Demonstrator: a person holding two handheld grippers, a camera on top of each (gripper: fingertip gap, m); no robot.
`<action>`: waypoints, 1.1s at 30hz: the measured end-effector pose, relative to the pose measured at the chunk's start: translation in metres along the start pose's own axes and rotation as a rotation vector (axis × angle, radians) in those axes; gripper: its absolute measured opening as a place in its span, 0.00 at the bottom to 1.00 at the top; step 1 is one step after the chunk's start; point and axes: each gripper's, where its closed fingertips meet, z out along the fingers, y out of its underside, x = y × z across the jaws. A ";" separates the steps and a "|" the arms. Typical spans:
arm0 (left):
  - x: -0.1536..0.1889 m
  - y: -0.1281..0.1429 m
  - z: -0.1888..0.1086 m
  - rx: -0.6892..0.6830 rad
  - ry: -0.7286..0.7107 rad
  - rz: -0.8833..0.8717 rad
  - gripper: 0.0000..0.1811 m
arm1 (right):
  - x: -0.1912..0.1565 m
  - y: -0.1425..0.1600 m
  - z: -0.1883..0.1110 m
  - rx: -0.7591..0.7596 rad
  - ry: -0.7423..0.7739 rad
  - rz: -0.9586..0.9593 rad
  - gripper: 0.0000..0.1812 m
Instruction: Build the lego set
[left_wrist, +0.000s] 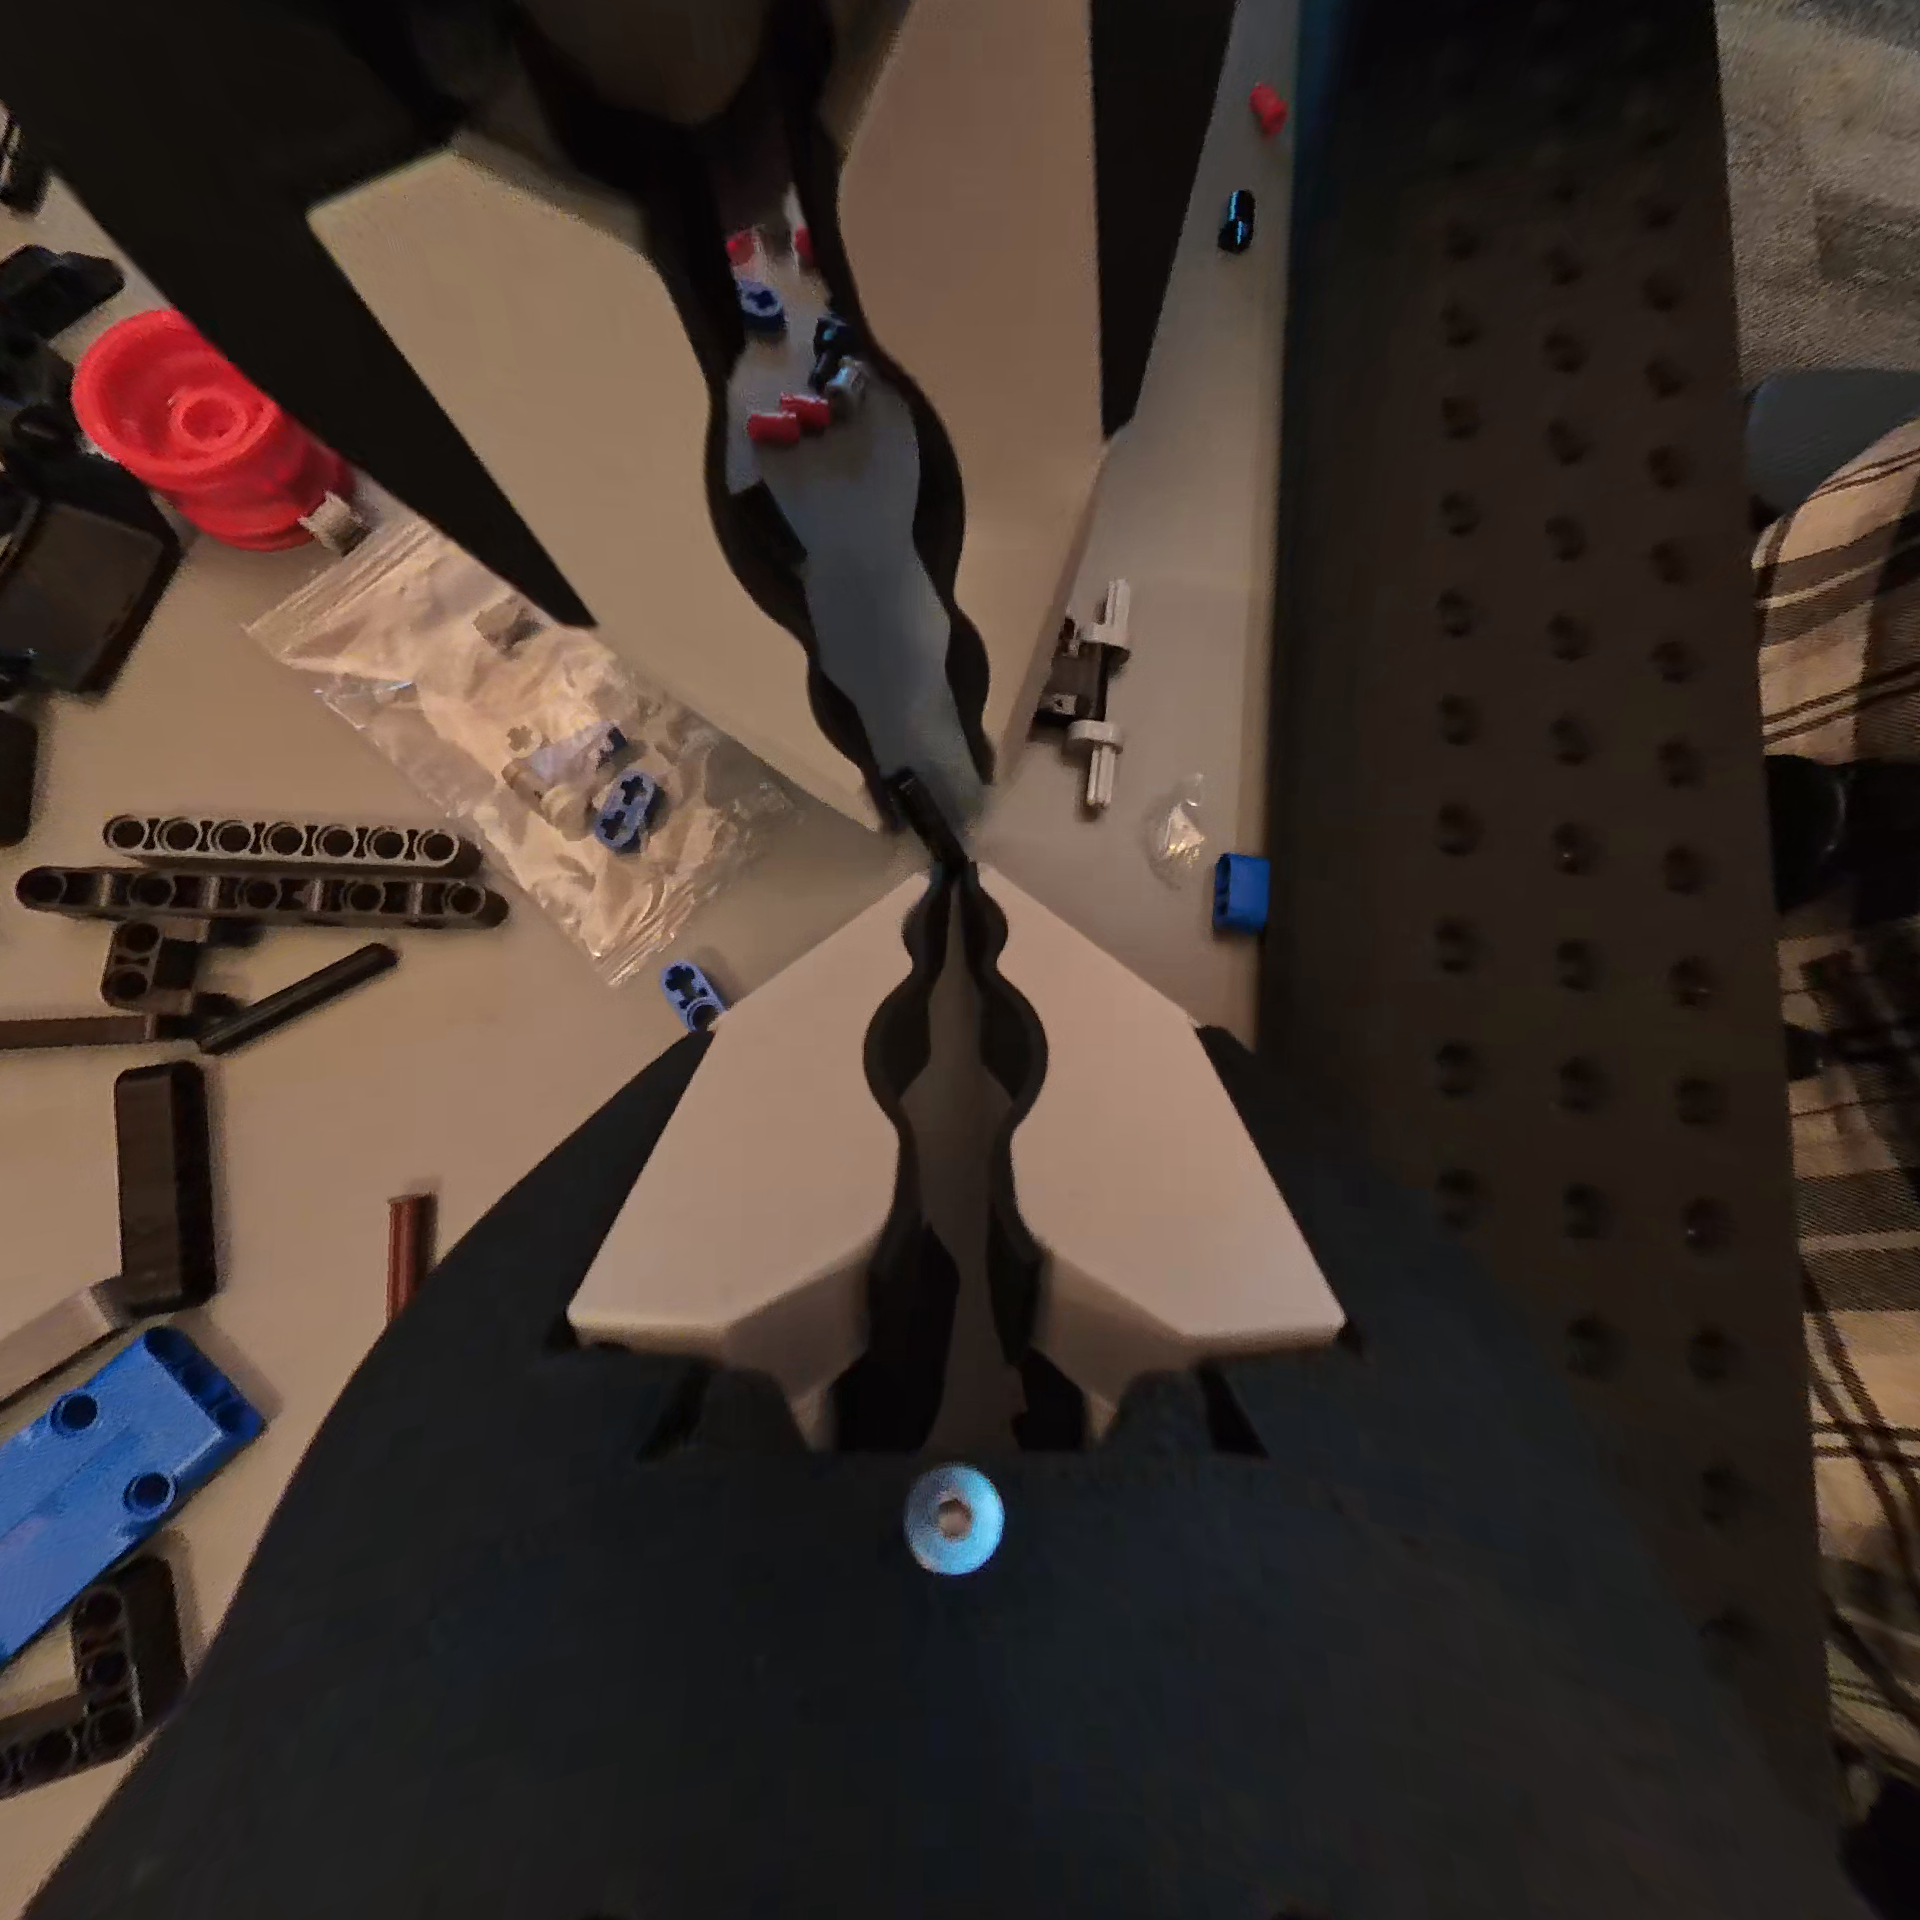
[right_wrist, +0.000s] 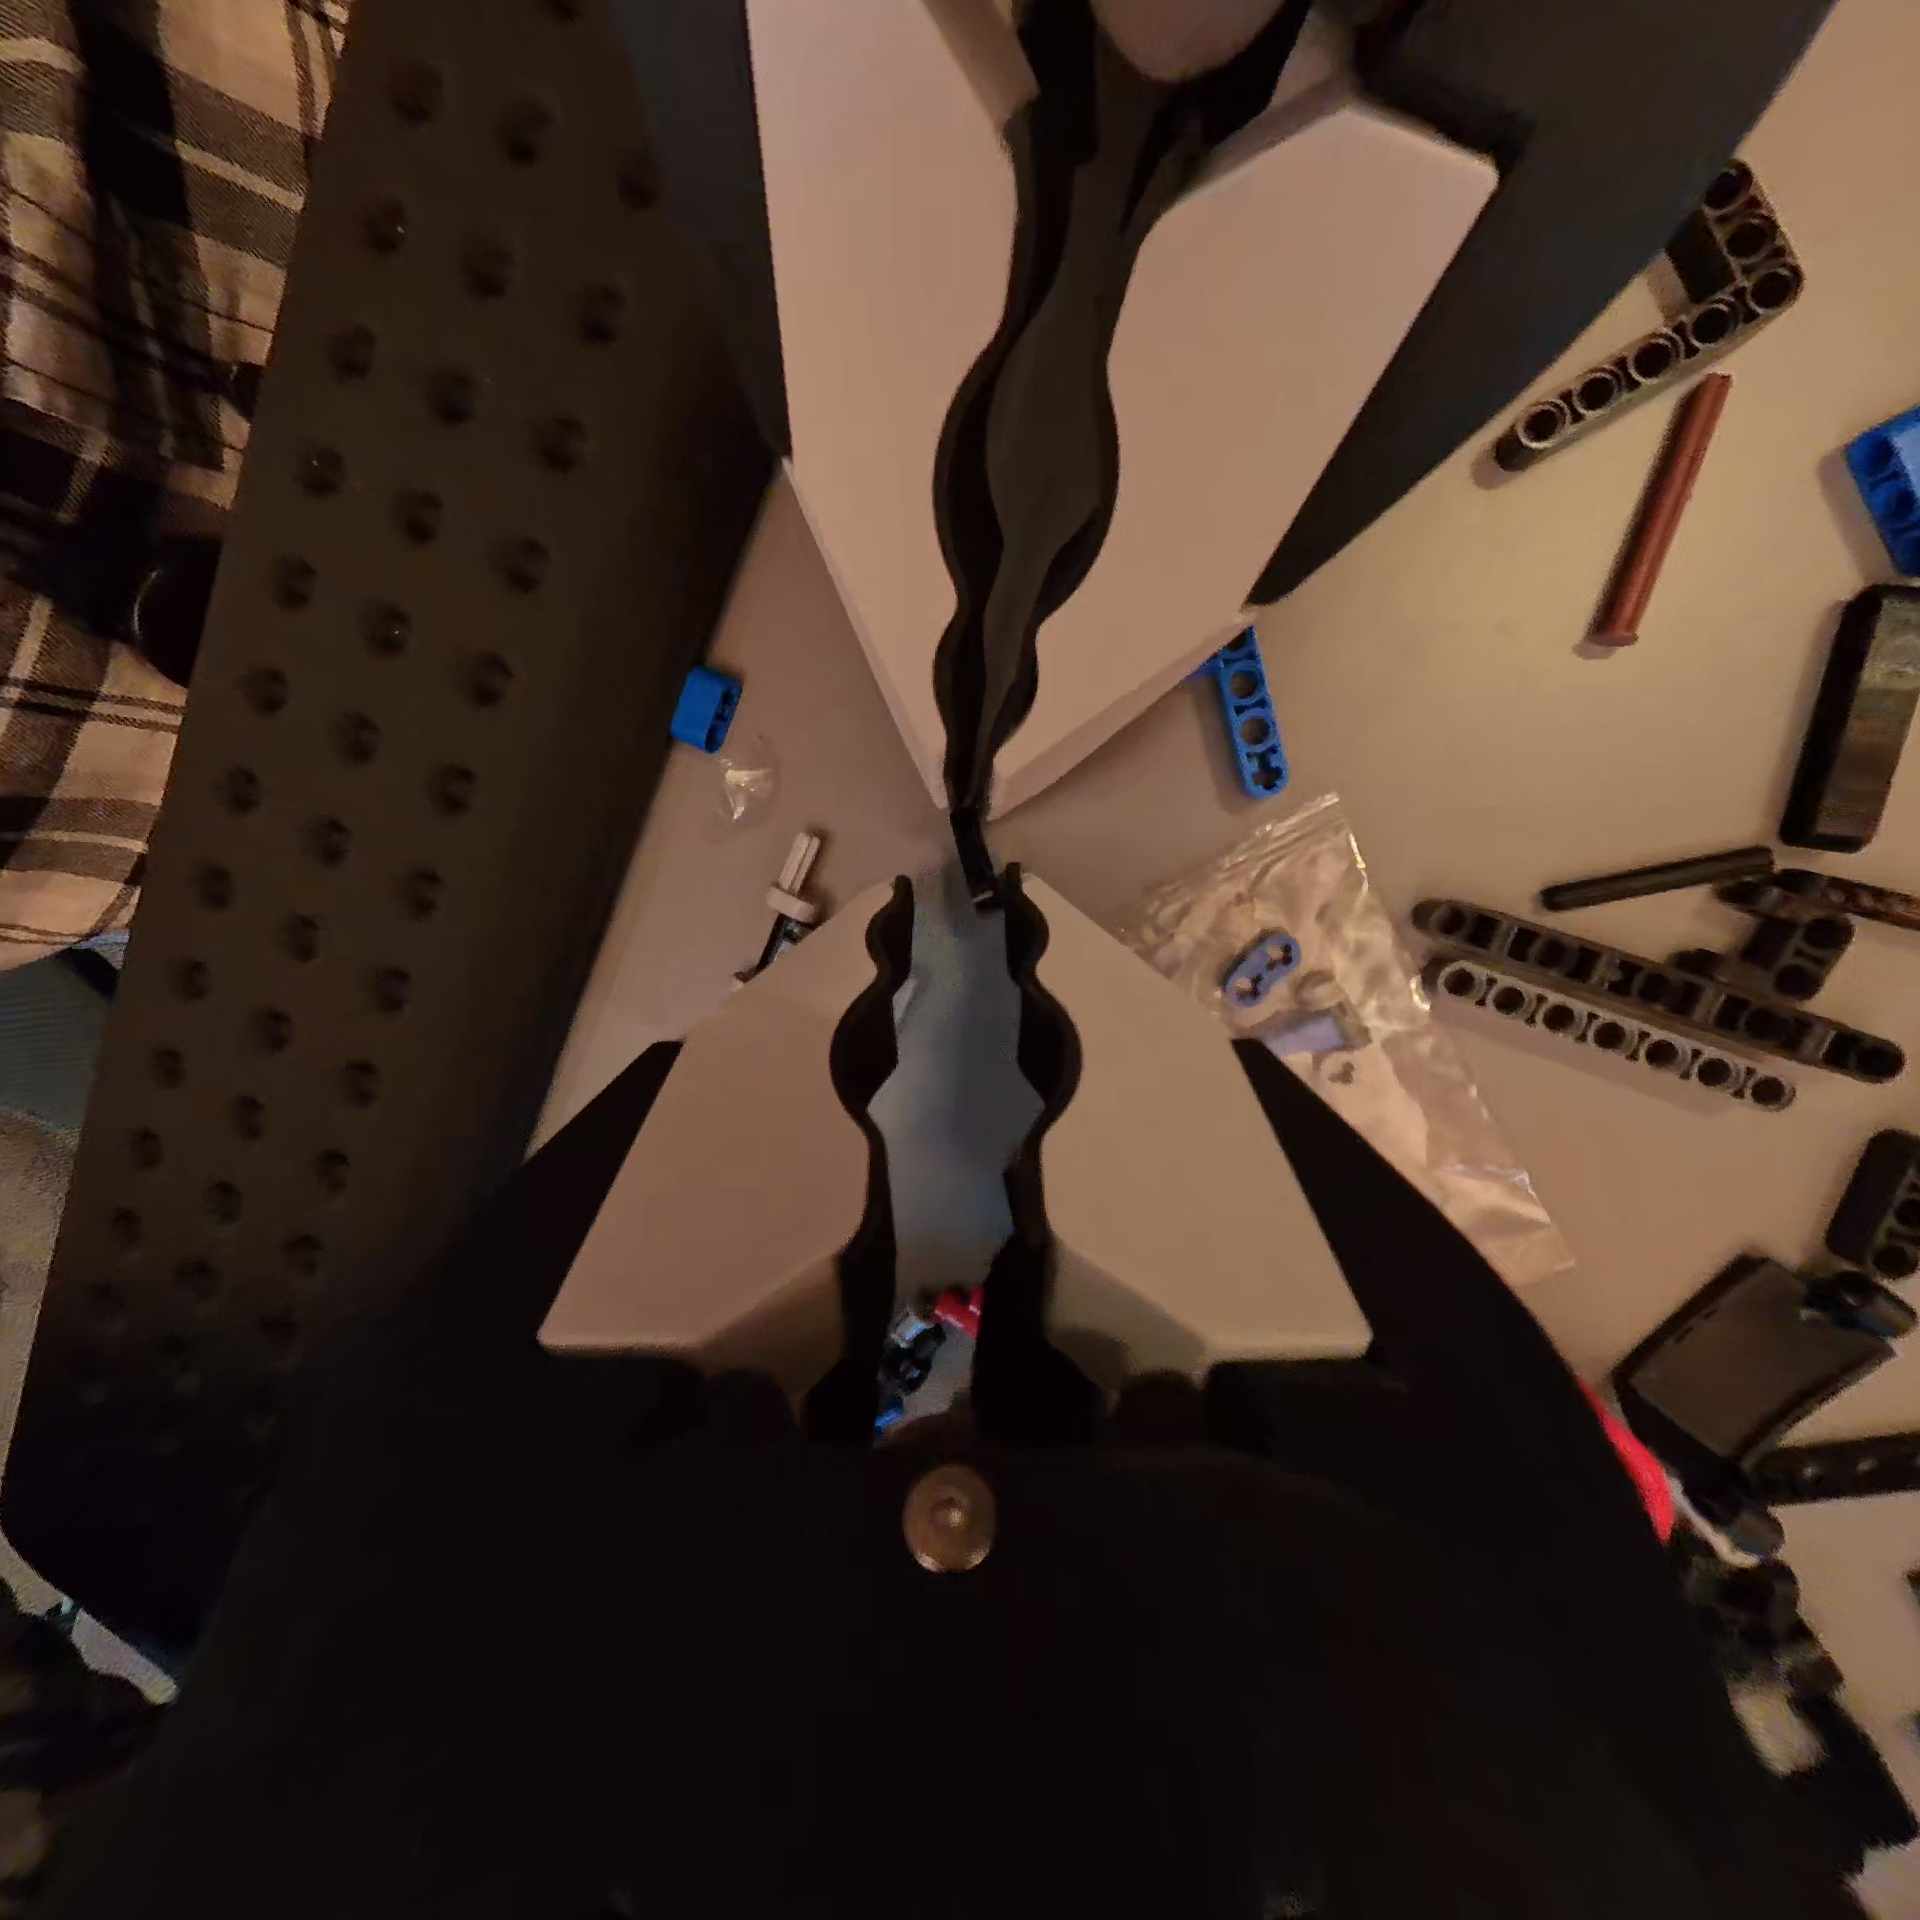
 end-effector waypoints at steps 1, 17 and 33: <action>0.000 0.000 0.000 -0.002 -0.001 0.003 0.00 | 0.001 0.001 -0.002 0.000 0.017 0.006 0.10; -0.003 -0.006 0.000 -0.016 -0.005 0.020 0.02 | -0.022 0.028 -0.025 0.165 0.319 0.175 0.13; -0.001 -0.011 0.007 -0.031 0.006 0.075 0.03 | -0.021 0.026 -0.012 0.273 0.407 0.245 0.12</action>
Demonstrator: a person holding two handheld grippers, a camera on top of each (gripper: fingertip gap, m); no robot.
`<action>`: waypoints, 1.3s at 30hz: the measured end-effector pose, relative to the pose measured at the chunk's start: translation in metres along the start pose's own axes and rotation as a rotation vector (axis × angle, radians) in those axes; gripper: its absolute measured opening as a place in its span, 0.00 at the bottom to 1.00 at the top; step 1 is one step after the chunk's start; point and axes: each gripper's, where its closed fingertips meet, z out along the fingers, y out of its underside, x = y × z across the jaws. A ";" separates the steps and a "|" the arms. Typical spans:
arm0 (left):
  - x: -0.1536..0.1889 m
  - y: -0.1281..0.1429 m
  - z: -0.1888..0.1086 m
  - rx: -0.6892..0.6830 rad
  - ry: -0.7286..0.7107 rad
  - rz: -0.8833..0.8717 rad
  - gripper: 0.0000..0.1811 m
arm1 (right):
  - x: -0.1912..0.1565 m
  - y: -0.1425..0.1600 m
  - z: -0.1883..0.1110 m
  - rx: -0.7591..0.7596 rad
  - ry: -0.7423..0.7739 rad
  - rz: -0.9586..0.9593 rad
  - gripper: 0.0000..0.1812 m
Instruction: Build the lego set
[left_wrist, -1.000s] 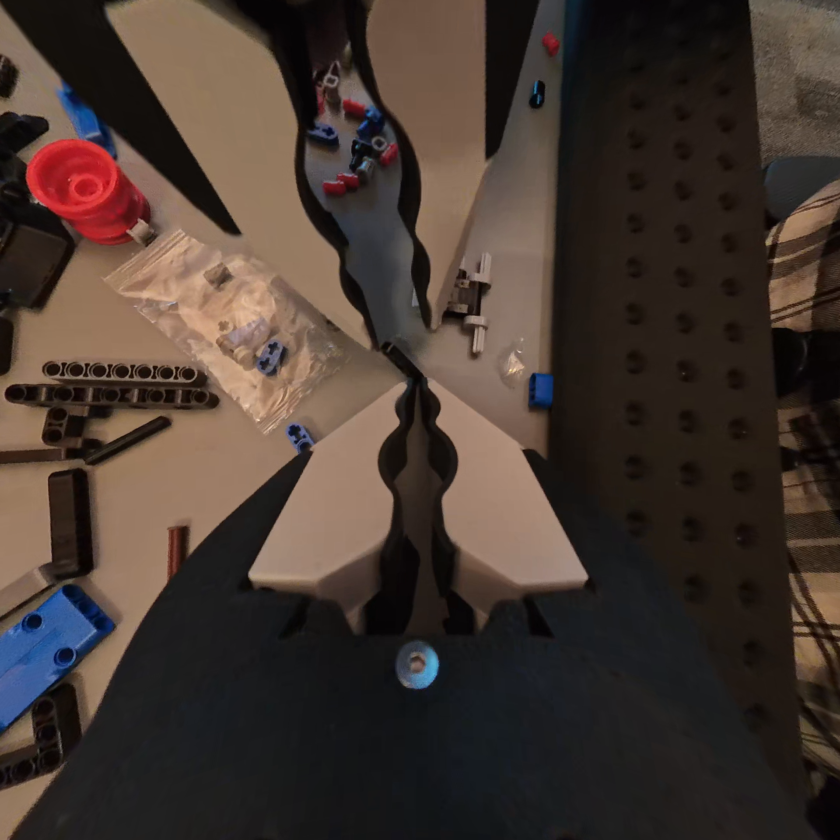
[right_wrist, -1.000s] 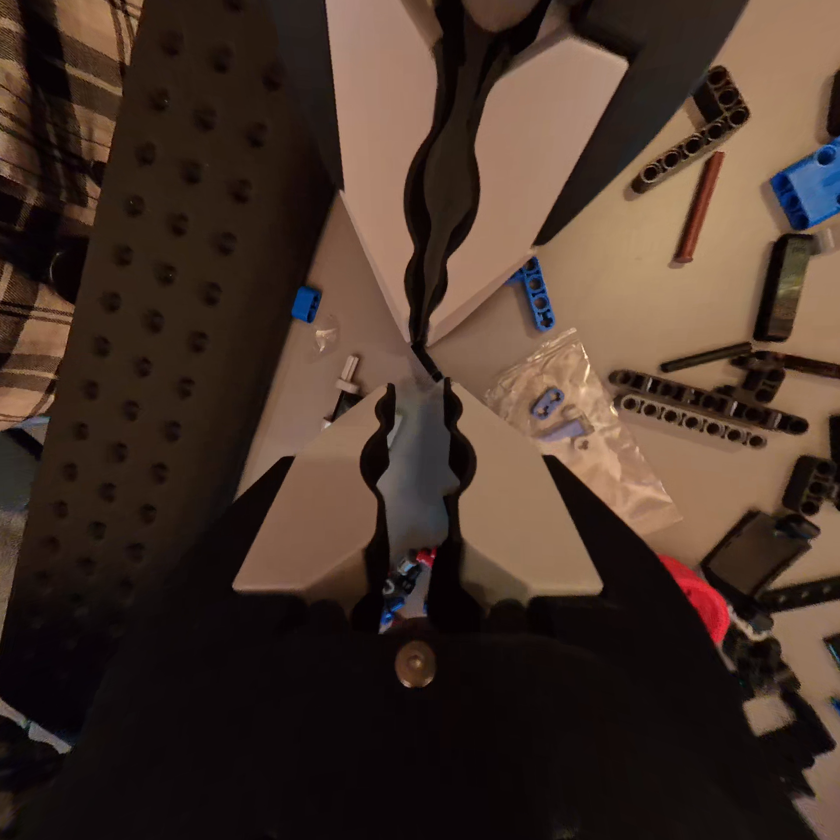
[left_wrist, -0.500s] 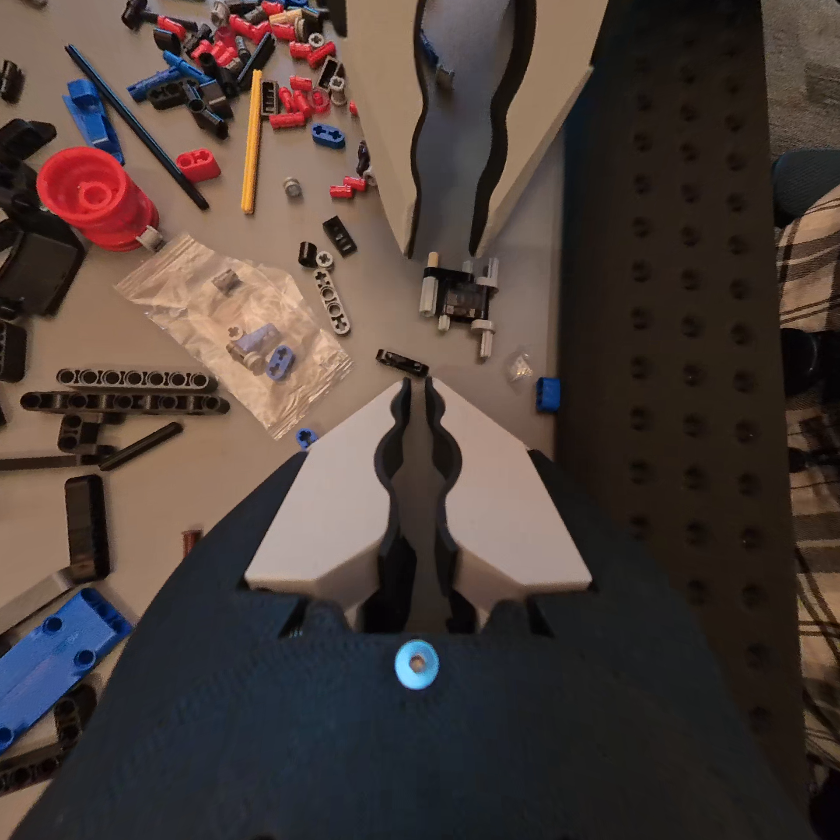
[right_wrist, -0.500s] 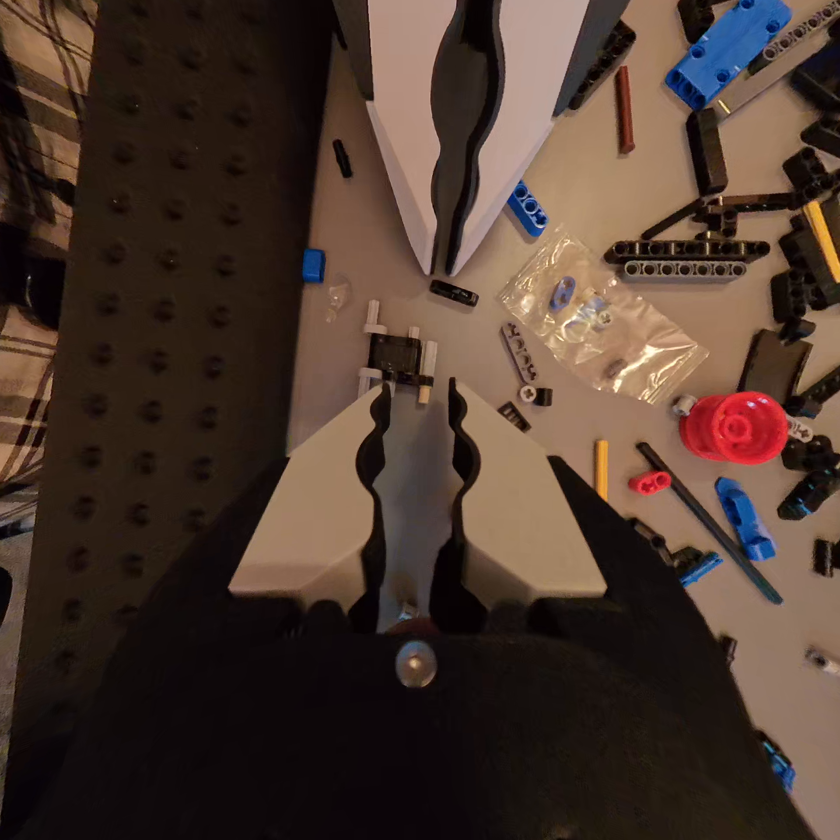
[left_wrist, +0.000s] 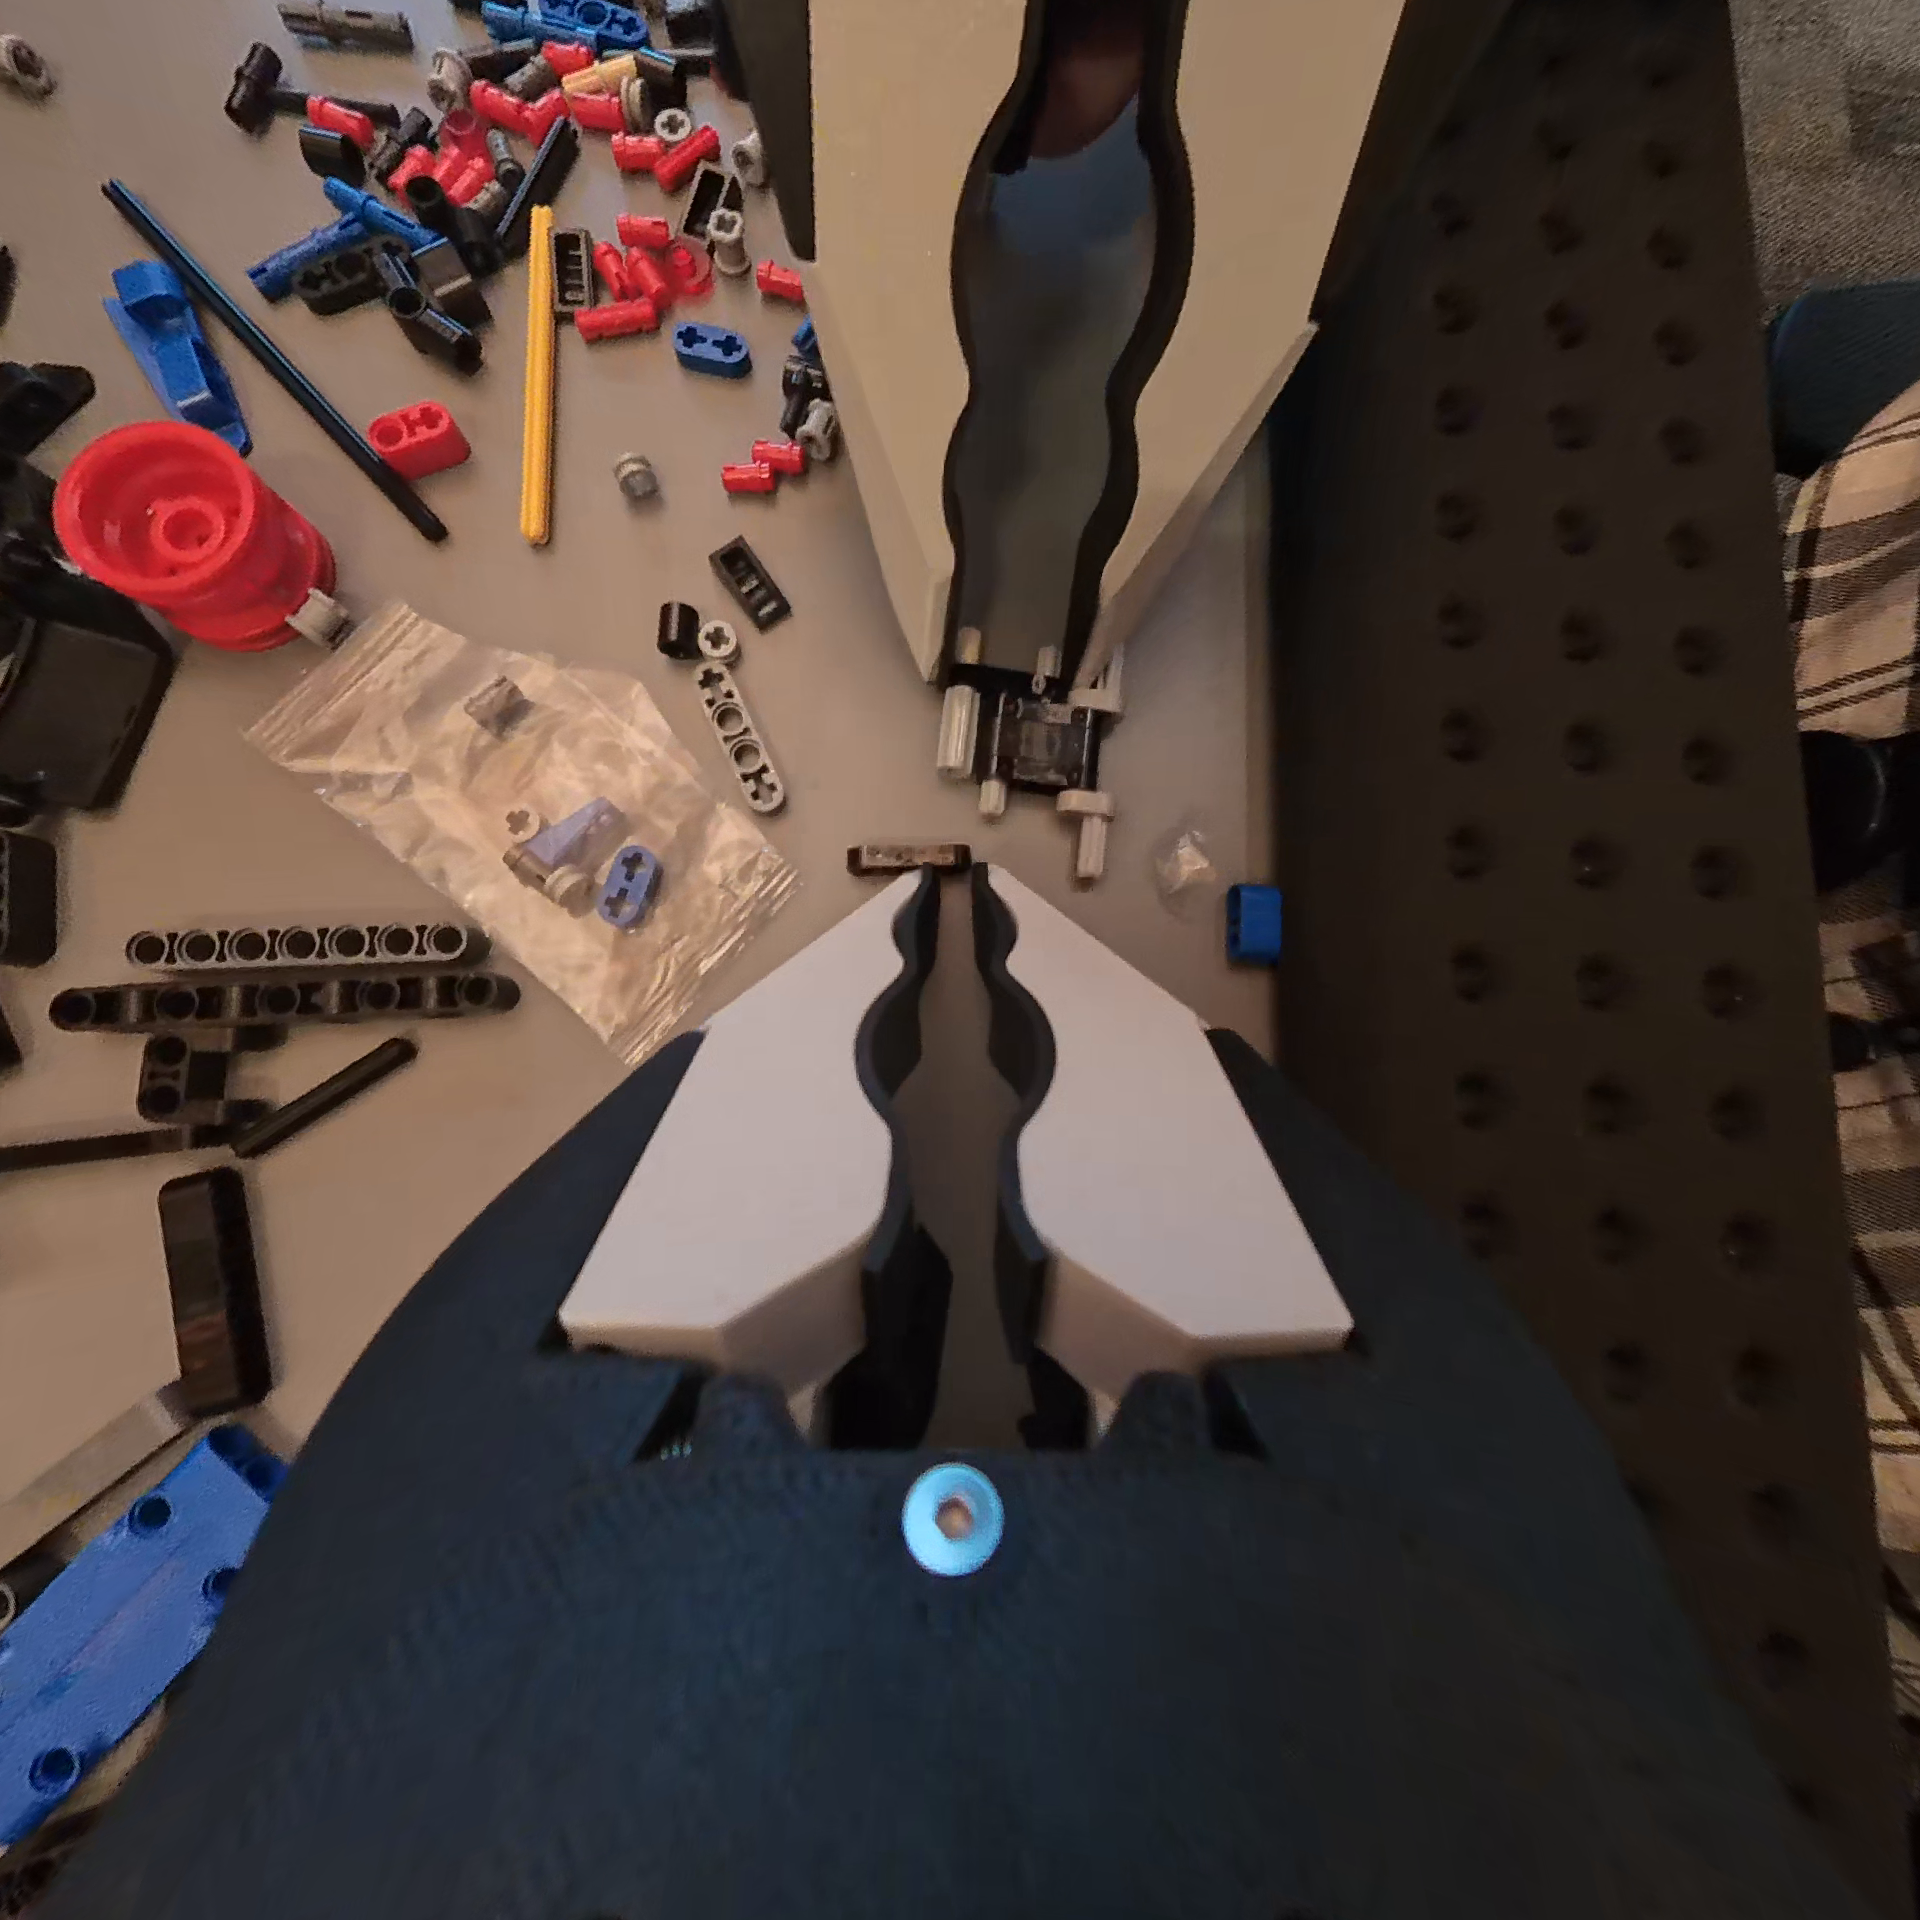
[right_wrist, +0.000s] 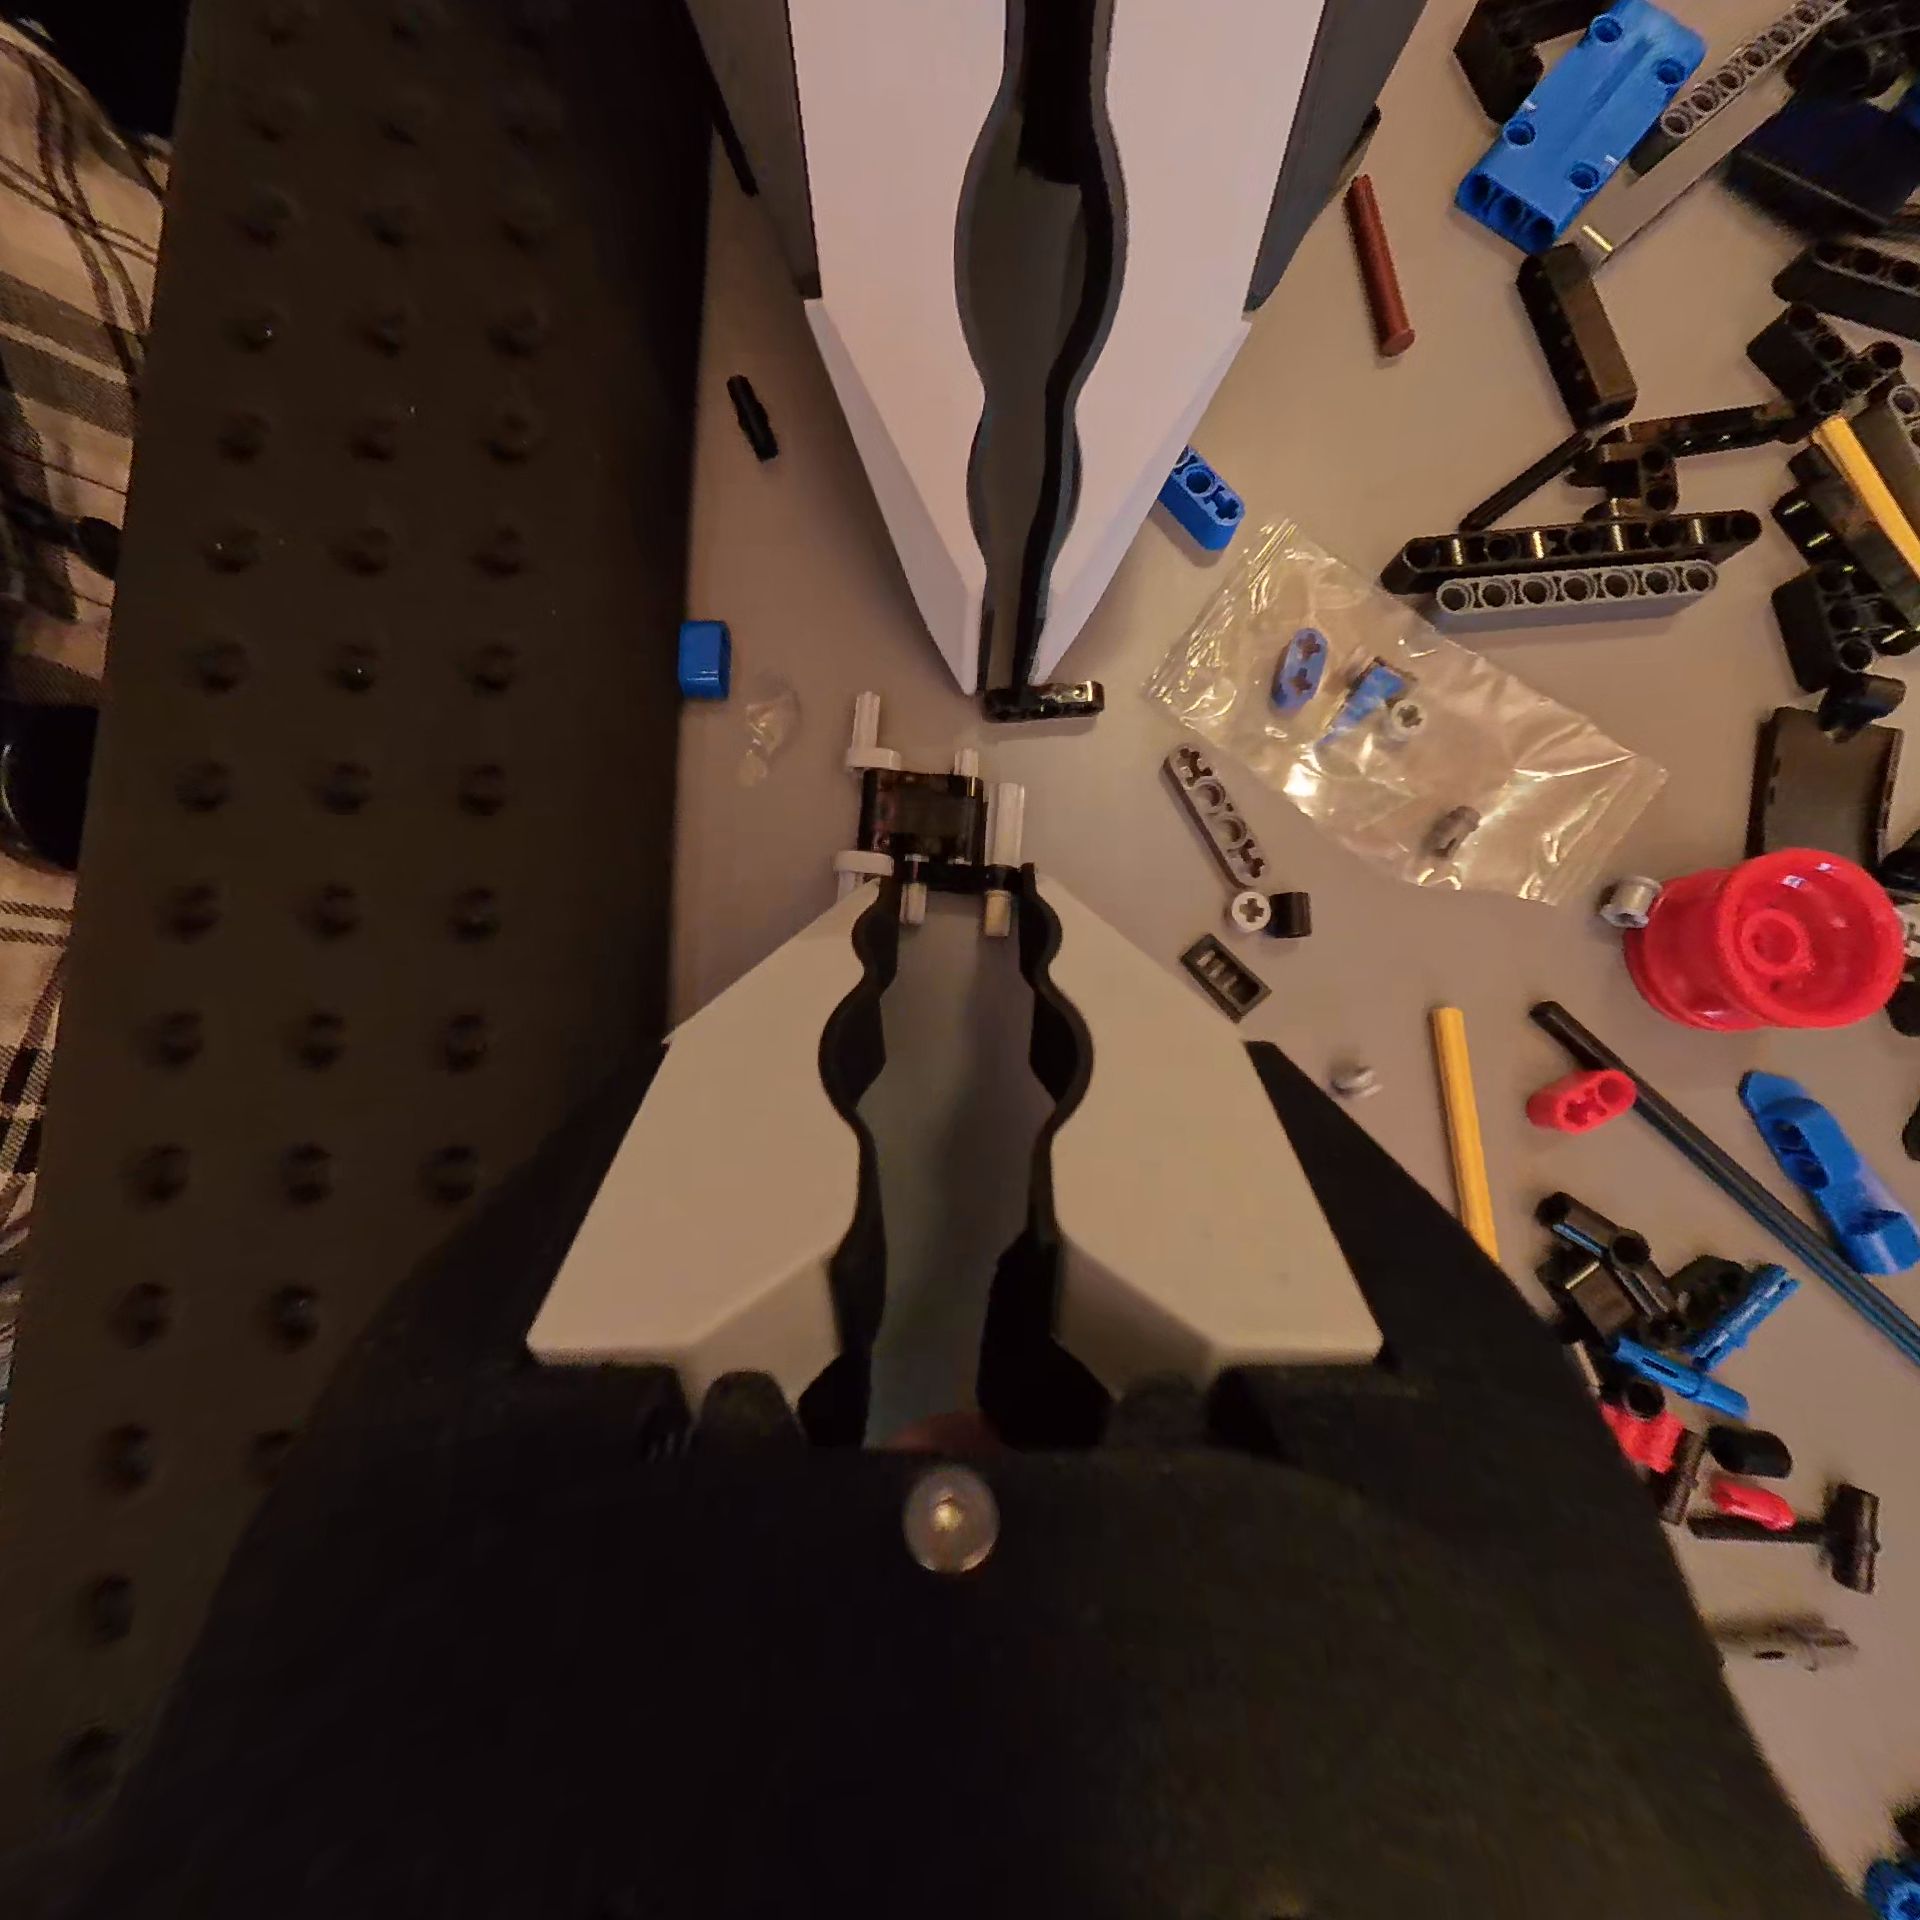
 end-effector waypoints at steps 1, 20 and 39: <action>0.000 0.000 0.000 0.000 0.001 0.003 0.02 | 0.000 -0.001 0.000 0.004 0.001 0.001 0.12; -0.009 0.000 -0.001 -0.032 -0.076 0.040 0.08 | 0.003 -0.001 0.001 0.036 0.011 0.016 0.12; -0.007 -0.006 0.004 -0.008 -0.057 0.075 0.06 | 0.011 0.001 0.000 0.044 0.009 0.012 0.12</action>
